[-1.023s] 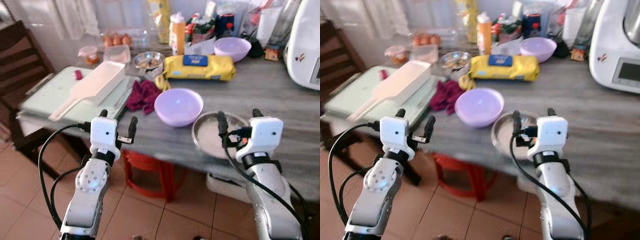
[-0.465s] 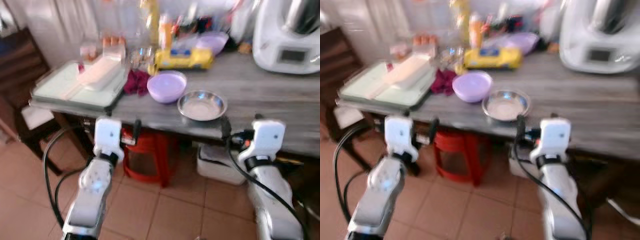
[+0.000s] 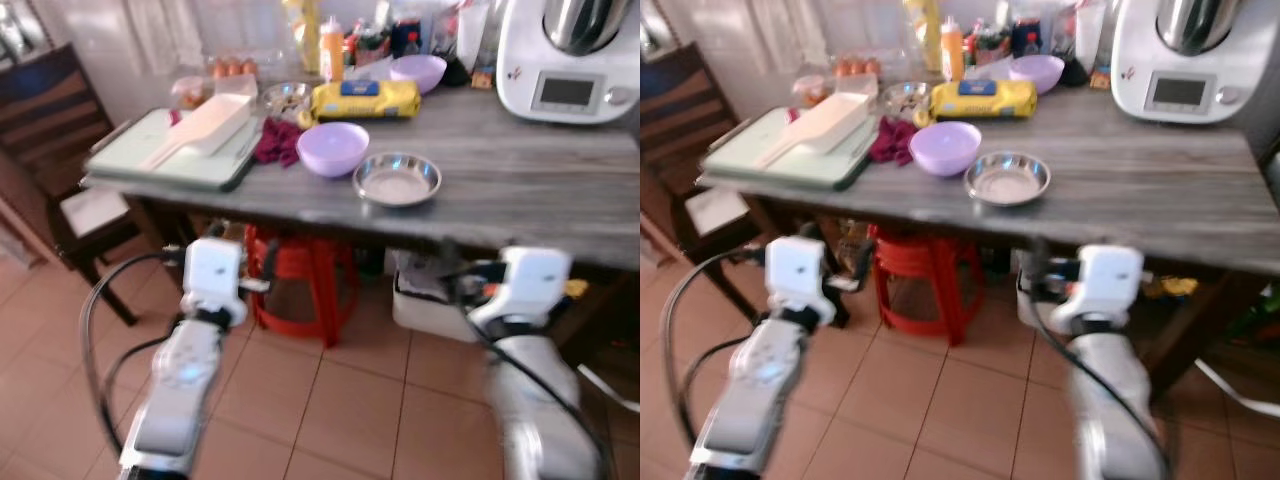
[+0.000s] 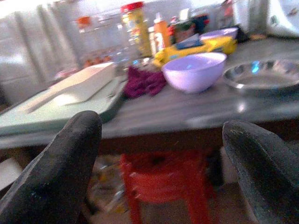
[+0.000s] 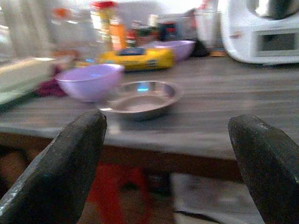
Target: Setting the table
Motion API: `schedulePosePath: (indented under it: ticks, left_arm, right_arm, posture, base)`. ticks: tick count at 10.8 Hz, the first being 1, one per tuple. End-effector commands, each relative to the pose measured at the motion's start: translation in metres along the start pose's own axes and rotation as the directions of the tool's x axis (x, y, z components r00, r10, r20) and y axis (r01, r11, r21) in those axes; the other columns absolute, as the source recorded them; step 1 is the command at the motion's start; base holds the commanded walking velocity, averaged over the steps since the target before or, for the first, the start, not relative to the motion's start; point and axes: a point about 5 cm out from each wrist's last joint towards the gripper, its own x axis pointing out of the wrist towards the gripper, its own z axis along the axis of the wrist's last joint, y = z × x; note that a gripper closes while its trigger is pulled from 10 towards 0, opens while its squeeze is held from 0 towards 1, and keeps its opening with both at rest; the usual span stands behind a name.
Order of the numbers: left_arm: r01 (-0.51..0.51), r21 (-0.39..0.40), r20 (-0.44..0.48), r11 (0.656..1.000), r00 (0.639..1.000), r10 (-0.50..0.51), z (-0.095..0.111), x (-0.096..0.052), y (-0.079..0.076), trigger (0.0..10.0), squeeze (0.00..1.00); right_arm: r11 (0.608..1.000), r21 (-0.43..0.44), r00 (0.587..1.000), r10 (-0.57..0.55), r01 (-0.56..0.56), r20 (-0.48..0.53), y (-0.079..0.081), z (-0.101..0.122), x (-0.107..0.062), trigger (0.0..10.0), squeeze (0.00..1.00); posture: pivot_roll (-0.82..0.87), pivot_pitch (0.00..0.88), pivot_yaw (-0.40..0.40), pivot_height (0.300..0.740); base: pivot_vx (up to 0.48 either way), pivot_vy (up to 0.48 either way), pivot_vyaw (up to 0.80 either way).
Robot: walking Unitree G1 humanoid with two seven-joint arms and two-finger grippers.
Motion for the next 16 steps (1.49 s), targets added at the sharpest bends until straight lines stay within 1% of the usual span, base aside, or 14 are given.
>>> schedulePosePath:
  ticks: [1,2,3,4,5,6,7,8,9,10,12,13,14,16]
  left_arm:
    - [0.005,0.006,-0.008,1.0,1.0,-0.005,-0.003,-0.001,-0.001,10.0,0.0]
    - [0.006,0.007,-0.008,1.0,1.0,-0.006,-0.003,0.0,-0.001,10.0,0.0]
    - [0.005,0.008,-0.008,1.0,1.0,-0.005,-0.003,0.001,0.0,10.0,0.0]
    - [0.004,0.011,-0.008,1.0,1.0,-0.004,-0.003,0.0,0.001,10.0,0.0]
    - [0.006,0.013,-0.01,1.0,1.0,-0.006,-0.004,-0.001,0.001,10.0,0.0]
    - [0.013,0.015,-0.008,1.0,1.0,-0.013,-0.003,-0.001,0.001,10.0,0.0]
    - [0.019,0.013,-0.005,1.0,1.0,-0.019,-0.003,0.0,0.0,10.0,0.0]
    - [0.023,0.013,-0.004,1.0,1.0,-0.023,-0.003,0.0,0.0,10.0,0.0]
    - [0.025,0.012,-0.003,1.0,1.0,-0.025,-0.003,0.001,0.0,10.0,0.0]
    - [0.034,0.011,0.014,0.999,0.999,-0.034,-0.001,0.002,0.0,10.0,0.0]
    - [0.043,-0.003,0.015,0.999,0.999,-0.043,-0.001,0.002,-0.001,10.0,0.0]
    - [0.058,-0.033,0.028,0.998,0.998,-0.057,0.001,0.004,-0.003,10.0,0.0]
    - [0.061,-0.033,0.033,0.998,0.998,-0.06,0.003,0.004,-0.004,10.0,0.0]
    - [0.07,-0.031,0.032,0.997,0.997,-0.069,0.0,0.001,-0.006,10.0,0.0]
  right_arm:
    - [1.0,0.016,1.0,0.018,-0.019,0.008,0.002,0.003,0.0,10.0,0.0]
    - [0.999,0.031,1.0,0.01,-0.01,-0.017,0.002,0.001,0.001,10.0,0.0]
    - [1.0,0.023,1.0,0.011,-0.011,-0.015,0.002,0.001,0.002,10.0,0.0]
    - [1.0,0.012,1.0,-0.013,0.013,-0.001,0.001,0.003,0.001,10.0,0.24]
    - [0.999,-0.044,1.0,-0.031,0.031,-0.001,-0.001,0.001,0.001,10.0,0.03]
    - [1.0,-0.03,1.0,-0.003,0.003,0.001,0.001,0.0,0.002,10.0,0.0]
    - [0.994,-0.075,0.997,-0.076,0.078,0.031,-0.004,0.001,0.004,10.0,0.0]
    - [0.997,-0.047,0.998,-0.057,0.057,0.014,-0.006,0.001,0.003,10.0,0.0]
    - [0.997,-0.025,0.997,-0.078,0.078,-0.005,-0.008,0.0,0.003,10.0,0.0]
    - [0.999,-0.025,0.999,-0.037,0.037,0.002,-0.003,0.001,0.001,10.0,0.0]
    - [0.998,-0.056,0.999,-0.008,0.01,0.035,0.002,0.007,0.003,10.0,0.0]
    - [0.998,-0.053,0.999,-0.012,0.014,0.034,0.001,0.007,0.003,10.0,0.0]
    - [0.999,-0.035,0.999,-0.021,0.022,0.024,0.0,0.005,0.003,10.0,0.0]
    - [0.999,-0.037,1.0,-0.018,0.019,0.026,0.003,0.004,0.003,10.0,0.0]
  posture:
    - [-0.11,0.06,0.106,0.74]
    - [-0.11,0.064,0.109,0.74]
    - [-0.11,0.069,0.113,0.74]
    - [-0.11,0.079,0.118,0.74]
    - [-0.11,0.08,0.119,0.74]
    - [-0.11,0.082,0.119,0.74]
    - [-0.11,0.081,0.12,0.74]
    - [-0.11,0.079,0.12,0.74]
    - [-0.11,0.078,0.12,0.74]
    - [-0.1,0.075,0.121,0.74]
    - [-0.1,0.071,0.123,0.74]
    - [-0.1,0.071,0.123,0.74]
    - [-0.1,0.072,0.121,0.74]
    - [-0.09,0.069,0.105,0.74]
  base:
    - [-0.266,0.0,0.0]
    - [-0.266,0.0,0.0]
    - [-0.266,0.0,0.0]
    - [-0.262,0.0,0.0]
    - [-0.266,0.0,0.0]
    - [-0.27,0.0,0.0]
    - [-0.251,0.0,0.0]
    - [-0.244,0.0,0.0]
    - [-0.244,0.0,0.0]
    - [0.0,0.0,0.0]
    - [0.0,0.0,0.0]
    - [0.0,0.0,0.0]
    - [0.0,0.0,0.0]
    - [0.0,0.0,0.0]
